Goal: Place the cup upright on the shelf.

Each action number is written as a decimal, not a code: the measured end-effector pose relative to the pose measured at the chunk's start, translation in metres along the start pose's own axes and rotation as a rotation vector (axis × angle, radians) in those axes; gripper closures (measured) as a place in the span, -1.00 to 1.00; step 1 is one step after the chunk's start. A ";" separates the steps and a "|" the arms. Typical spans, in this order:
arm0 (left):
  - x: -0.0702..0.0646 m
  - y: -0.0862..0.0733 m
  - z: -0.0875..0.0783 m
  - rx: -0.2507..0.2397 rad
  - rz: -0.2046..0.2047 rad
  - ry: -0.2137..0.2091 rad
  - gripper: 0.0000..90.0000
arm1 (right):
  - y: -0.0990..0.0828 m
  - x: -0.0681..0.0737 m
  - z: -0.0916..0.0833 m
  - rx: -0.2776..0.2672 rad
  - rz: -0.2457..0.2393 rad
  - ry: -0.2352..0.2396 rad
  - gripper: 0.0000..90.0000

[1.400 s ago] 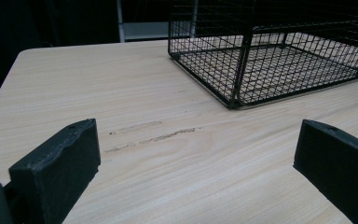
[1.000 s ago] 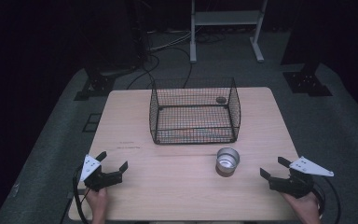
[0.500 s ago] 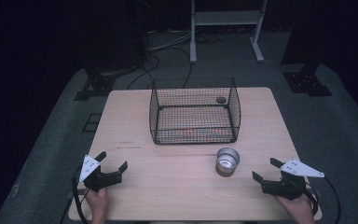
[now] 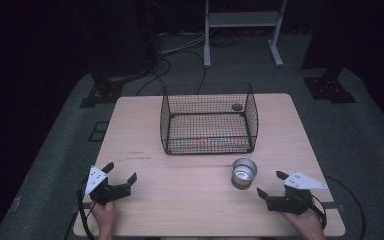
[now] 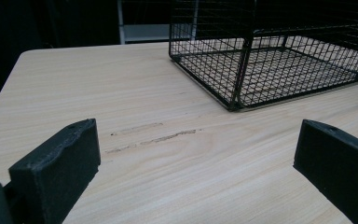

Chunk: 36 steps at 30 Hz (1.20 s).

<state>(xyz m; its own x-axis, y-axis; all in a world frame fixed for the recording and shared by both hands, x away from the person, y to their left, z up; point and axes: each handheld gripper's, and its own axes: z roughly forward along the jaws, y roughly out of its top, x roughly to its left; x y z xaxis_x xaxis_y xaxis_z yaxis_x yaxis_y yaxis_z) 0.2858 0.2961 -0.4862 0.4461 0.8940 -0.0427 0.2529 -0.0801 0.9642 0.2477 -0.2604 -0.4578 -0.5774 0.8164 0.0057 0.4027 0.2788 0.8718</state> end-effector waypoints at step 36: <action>0.001 0.000 -0.001 -0.001 -0.004 -0.003 -1.00 | 0.005 0.030 0.048 -0.016 0.080 -0.060 -0.94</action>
<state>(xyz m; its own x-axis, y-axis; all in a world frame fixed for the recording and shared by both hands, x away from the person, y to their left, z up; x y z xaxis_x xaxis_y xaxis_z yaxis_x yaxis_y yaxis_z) 0.2854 0.2969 -0.4862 0.4475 0.8930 -0.0473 0.2542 -0.0763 0.9641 0.2666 -0.2106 -0.4771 -0.4996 0.8650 0.0468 0.4341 0.2033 0.8776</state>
